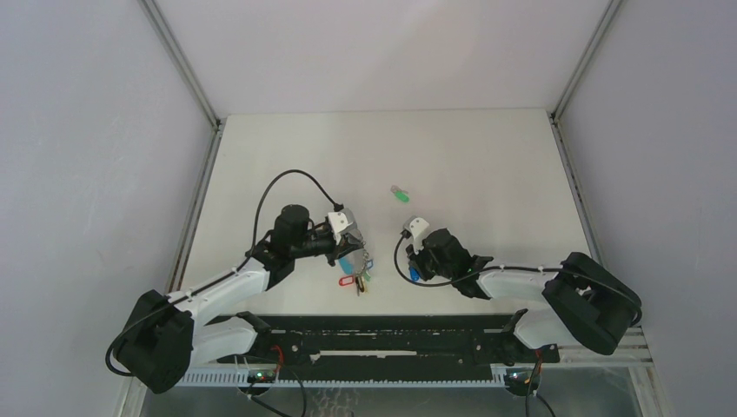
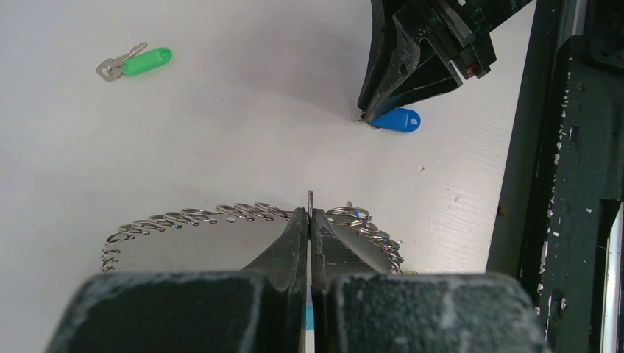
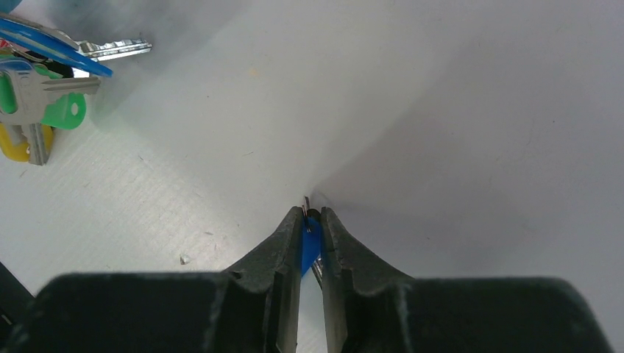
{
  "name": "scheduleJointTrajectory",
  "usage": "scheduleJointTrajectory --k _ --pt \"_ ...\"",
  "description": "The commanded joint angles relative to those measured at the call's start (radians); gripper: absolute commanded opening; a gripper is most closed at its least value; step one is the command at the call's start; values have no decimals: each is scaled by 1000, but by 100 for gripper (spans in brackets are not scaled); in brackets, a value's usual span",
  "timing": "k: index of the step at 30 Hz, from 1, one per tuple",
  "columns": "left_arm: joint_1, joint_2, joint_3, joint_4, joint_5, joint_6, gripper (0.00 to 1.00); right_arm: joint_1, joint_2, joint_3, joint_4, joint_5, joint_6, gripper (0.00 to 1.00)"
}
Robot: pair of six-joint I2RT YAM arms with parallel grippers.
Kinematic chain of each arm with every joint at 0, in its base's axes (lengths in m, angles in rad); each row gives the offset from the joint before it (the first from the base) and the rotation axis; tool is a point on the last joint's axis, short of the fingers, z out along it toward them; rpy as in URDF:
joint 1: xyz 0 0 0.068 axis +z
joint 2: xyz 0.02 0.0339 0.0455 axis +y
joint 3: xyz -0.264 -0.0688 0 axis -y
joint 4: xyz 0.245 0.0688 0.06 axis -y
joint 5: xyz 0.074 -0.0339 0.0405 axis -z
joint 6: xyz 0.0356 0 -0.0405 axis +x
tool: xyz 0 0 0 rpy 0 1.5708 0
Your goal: Put the keys on the keyring
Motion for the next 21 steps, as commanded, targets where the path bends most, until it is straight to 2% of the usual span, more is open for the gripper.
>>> scheduleJointTrajectory --k 1,8,15,21 --pt "4 -20 13 46 16 -11 0 7 20 13 9 15 2 13" --pt "4 -22 14 45 17 -9 0 11 23 19 -6 22 -5 1" --pt "4 -32 12 42 24 -7 0 17 -25 21 -15 -2 -29 0" --pt "4 -31 12 42 52 -2 0 2 -110 46 -46 -122 -106 0"
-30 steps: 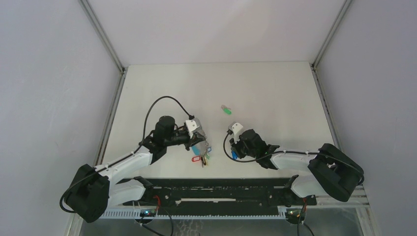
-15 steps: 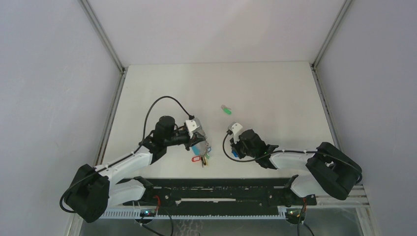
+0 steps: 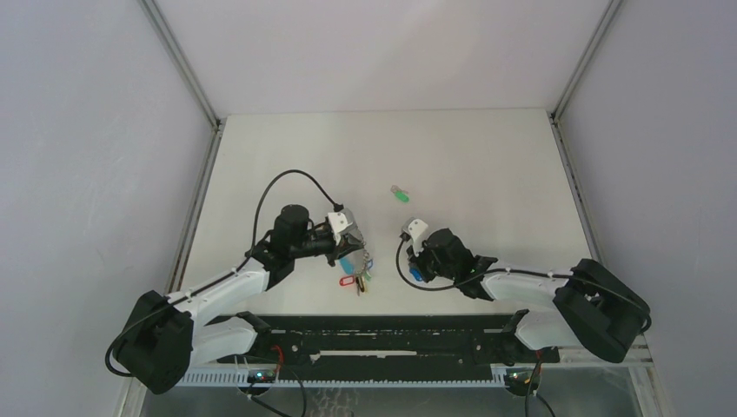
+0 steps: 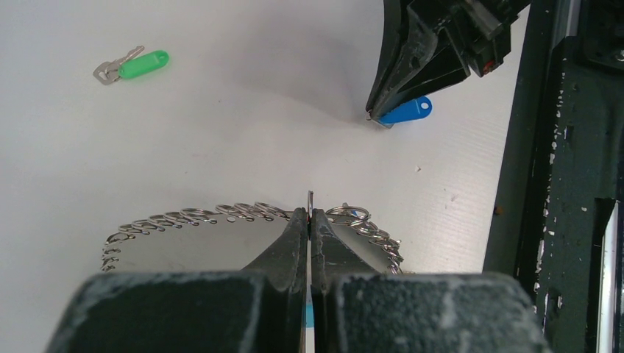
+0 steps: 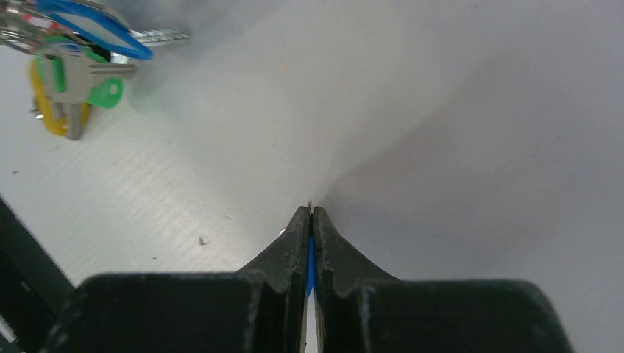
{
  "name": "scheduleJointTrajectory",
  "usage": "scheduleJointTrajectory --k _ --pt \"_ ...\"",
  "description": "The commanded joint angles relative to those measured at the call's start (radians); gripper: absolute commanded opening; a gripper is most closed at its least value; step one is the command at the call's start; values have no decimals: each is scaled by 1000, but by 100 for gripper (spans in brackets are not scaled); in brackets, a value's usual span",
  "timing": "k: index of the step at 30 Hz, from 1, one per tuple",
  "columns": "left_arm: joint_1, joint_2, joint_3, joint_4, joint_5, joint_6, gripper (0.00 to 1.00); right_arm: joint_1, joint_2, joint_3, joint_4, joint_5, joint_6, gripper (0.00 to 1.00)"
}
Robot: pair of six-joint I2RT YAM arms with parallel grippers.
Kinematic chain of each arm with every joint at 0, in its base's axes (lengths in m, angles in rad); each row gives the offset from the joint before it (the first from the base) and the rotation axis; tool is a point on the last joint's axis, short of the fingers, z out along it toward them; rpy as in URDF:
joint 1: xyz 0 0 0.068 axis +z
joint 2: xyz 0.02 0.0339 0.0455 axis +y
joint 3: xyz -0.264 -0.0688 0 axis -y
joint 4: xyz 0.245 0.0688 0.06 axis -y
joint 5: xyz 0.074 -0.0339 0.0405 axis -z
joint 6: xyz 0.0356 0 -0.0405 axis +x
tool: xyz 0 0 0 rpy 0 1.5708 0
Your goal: Put the keys on the keyring
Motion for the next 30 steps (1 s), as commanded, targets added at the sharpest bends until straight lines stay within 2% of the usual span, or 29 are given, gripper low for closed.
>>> scheduleJointTrajectory --k 1,10,18,23,30 --pt "4 -27 13 42 54 -1 0 -10 -85 49 -16 -118 -87 0" --pt "4 -17 17 41 149 22 0 -40 -173 100 -63 -337 -291 0" --pt "3 -7 28 18 219 53 0 -62 -174 173 -102 -524 -419 0" --pt "-2 9 37 6 252 67 0 -56 -168 210 -121 -558 -466 0" --pt "-8 29 48 -4 274 79 0 -2 -113 270 -169 -506 -525 0"
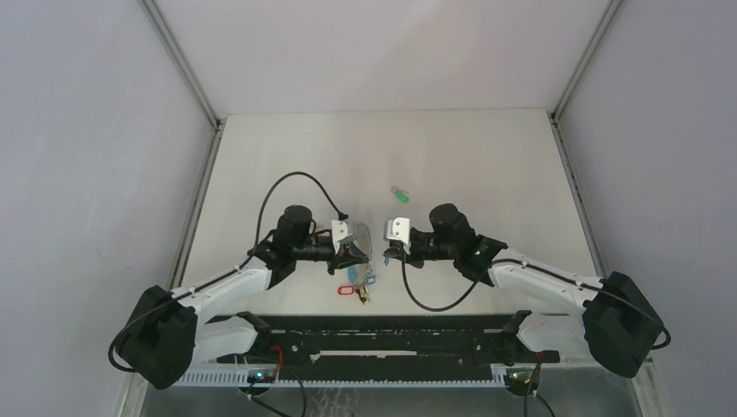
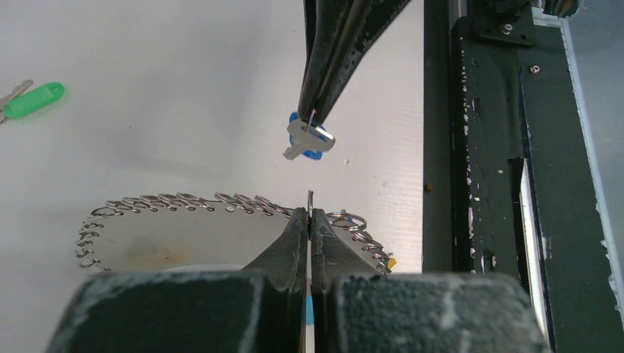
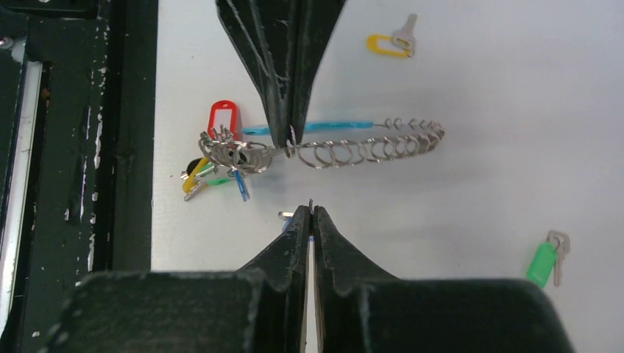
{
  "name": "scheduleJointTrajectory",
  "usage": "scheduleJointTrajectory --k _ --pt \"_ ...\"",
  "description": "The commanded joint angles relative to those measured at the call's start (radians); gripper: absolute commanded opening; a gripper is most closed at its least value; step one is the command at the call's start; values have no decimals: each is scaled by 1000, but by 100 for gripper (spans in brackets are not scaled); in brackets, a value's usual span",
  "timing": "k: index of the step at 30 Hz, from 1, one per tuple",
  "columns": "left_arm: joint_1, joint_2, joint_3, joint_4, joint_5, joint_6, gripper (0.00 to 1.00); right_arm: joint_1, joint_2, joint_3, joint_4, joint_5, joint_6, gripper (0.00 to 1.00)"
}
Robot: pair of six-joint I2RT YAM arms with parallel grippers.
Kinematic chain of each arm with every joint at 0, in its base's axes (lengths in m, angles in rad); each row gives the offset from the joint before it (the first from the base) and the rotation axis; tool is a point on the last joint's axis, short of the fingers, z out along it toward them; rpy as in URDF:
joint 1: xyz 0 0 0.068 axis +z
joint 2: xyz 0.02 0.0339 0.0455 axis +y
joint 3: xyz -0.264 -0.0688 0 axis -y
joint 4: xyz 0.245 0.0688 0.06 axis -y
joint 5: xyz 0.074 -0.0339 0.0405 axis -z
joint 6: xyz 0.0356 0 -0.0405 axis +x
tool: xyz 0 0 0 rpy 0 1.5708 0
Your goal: Put the keys on the keyring
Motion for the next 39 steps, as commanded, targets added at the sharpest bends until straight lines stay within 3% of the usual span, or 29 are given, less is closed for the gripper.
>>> scheduleJointTrajectory --k 1,21,39 --pt "-8 1 49 23 49 27 0 47 29 65 -22 15 -65 0" --pt "-12 -6 49 19 57 33 0 127 73 97 -11 110 -87 0" --pt "-14 -9 48 19 54 35 0 125 87 93 51 60 -38 0"
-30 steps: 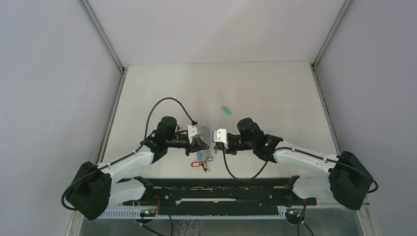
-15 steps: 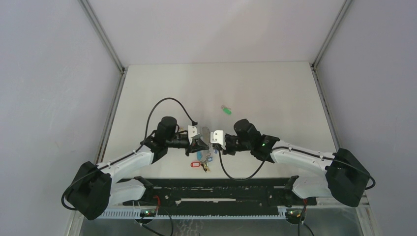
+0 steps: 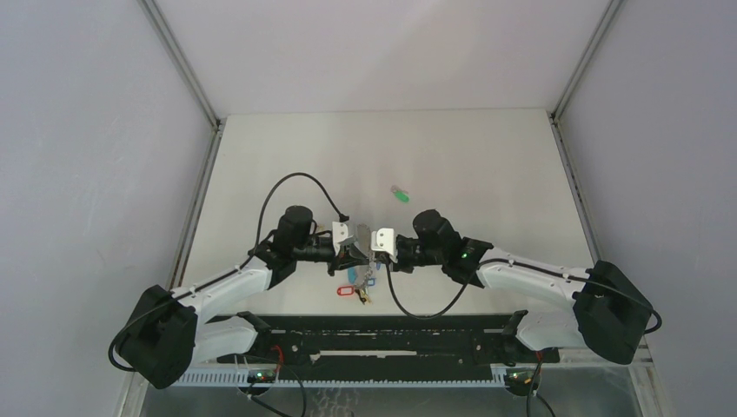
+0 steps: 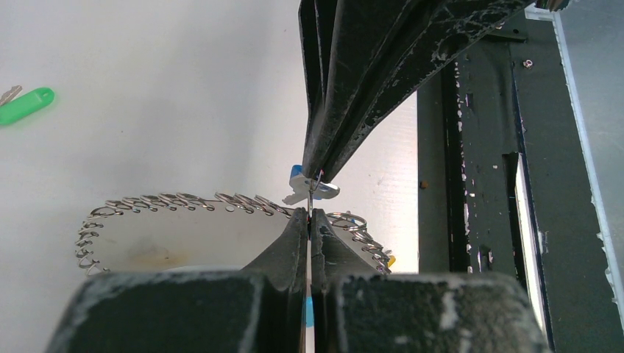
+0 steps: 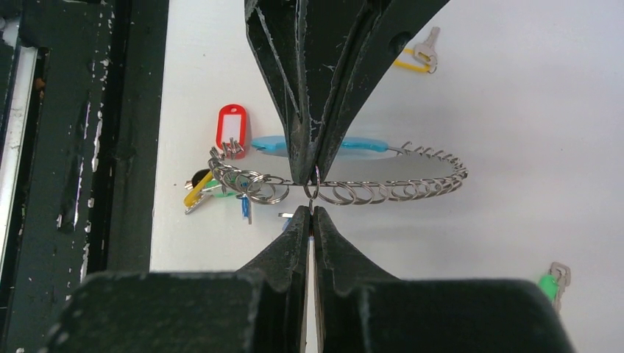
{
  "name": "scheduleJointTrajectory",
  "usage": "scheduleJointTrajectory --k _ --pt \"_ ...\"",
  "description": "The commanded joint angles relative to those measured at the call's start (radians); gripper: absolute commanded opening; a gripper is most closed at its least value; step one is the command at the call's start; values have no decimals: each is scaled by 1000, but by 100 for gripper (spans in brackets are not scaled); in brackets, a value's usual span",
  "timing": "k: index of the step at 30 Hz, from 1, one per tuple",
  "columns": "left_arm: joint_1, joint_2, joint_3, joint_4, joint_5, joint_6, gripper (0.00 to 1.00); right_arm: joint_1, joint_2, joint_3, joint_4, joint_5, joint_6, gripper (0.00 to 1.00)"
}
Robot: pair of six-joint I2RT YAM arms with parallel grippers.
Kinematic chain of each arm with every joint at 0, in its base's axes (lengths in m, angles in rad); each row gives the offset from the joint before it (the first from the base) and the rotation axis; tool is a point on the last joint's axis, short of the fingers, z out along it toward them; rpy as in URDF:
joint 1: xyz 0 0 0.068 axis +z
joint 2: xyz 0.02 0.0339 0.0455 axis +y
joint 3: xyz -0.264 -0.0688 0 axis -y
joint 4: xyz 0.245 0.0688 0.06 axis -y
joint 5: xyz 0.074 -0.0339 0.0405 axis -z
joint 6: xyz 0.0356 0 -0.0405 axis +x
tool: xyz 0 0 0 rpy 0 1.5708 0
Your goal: Put the keys on the keyring
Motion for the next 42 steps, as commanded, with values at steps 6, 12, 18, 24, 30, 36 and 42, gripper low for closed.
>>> scheduleJointTrajectory --k 6,12,18,24,30,36,42 --pt "-7 -17 47 29 34 16 0 1 -1 38 59 -38 30 0" --pt "-7 -18 46 28 34 16 0 -2 4 38 63 -33 39 0" --pt "-7 -22 44 29 32 20 0 -7 1 37 51 -13 55 0" --pt "-7 -20 42 29 30 23 0 -12 -7 27 62 -7 71 0" --pt "-7 -16 44 29 33 24 0 -15 -2 27 65 -13 77 0" --pt "-7 -20 44 28 35 23 0 -15 6 28 78 -10 84 0" --pt "-8 -20 44 28 36 24 0 -15 8 27 78 -15 89 0"
